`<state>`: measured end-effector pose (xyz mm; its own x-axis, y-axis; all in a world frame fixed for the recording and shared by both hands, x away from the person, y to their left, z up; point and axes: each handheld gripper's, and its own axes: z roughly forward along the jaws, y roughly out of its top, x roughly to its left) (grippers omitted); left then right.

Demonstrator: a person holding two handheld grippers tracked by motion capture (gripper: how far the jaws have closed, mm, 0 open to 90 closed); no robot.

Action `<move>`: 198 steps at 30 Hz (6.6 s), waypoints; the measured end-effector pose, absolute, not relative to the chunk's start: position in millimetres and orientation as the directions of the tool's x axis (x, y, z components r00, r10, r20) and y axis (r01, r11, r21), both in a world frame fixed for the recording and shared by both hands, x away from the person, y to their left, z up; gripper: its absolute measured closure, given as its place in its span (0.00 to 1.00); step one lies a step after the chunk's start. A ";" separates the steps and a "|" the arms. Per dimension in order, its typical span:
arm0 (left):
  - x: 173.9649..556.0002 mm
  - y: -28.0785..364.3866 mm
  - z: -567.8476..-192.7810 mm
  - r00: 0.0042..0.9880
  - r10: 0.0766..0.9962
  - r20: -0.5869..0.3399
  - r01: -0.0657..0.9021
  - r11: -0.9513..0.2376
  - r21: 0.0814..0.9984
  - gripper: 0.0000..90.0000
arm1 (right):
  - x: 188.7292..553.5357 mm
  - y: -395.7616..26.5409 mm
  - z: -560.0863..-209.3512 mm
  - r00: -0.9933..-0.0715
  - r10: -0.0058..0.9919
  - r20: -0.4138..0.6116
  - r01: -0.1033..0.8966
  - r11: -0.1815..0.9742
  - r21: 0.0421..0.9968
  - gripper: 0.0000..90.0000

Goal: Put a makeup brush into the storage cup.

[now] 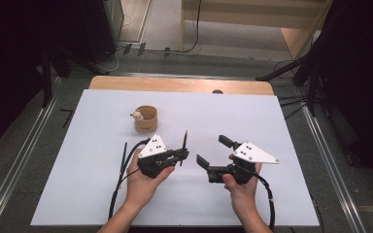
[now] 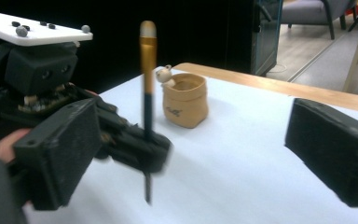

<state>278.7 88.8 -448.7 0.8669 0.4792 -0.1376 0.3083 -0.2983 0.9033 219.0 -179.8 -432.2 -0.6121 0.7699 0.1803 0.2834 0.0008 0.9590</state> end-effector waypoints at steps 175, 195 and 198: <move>220.7 318.1 -476.8 0.529 0.844 -0.086 0.308 -0.096 0.947 0.00 | 167.7 -328.6 -498.5 -0.314 0.941 0.124 0.341 -0.010 0.940 0.09; 221.4 315.5 -475.8 0.541 0.835 -0.099 0.328 -0.101 0.939 0.00 | 164.1 -329.6 -497.6 -0.313 0.941 0.126 0.333 -0.015 0.943 0.10; 227.7 303.8 -471.3 0.552 0.827 -0.104 0.338 -0.109 0.935 0.00 | 163.9 -329.6 -497.7 -0.312 0.942 0.122 0.332 -0.012 0.943 0.10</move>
<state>227.7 303.8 -471.3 0.5524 0.8271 -0.1036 0.3383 -0.1088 0.9347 163.9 -329.6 -497.7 -0.3120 0.9422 0.1222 0.3317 -0.0125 0.9433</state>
